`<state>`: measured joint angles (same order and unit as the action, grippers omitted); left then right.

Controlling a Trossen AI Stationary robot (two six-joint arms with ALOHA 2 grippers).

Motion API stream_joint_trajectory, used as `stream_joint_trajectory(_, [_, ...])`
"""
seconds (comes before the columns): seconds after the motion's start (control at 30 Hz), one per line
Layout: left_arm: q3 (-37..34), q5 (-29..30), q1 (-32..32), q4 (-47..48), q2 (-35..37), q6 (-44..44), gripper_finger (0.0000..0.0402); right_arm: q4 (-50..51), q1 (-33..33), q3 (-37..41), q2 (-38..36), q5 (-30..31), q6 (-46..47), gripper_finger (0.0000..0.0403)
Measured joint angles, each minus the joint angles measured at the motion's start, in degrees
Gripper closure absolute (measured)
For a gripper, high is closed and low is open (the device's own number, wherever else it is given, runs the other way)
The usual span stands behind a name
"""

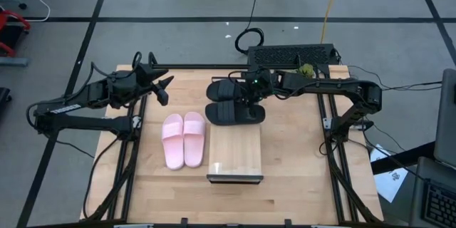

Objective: Pick and place slides into the shelf
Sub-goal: Put the black slide on the shelf, then put the left pink slide on the shelf

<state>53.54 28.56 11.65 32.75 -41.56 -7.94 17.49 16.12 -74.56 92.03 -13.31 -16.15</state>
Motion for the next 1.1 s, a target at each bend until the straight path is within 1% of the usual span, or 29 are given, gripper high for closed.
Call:
stream_joint_trajectory(0.47, [0.0,0.0,0.0,0.0,0.0,0.0,0.0245,1.1,0.0,0.1,-0.4,0.0,0.3,0.0359])
stream_joint_trajectory(0.7, [0.0,-0.1,0.0,0.0,0.0,0.0,0.0245,1.9,0.0,0.1,-2.6,0.1,0.4,0.0338])
stream_joint_trajectory(1.1, [0.0,-0.1,0.0,0.0,0.0,0.0,0.0245,4.7,0.0,0.1,-2.9,0.1,2.0,0.0308])
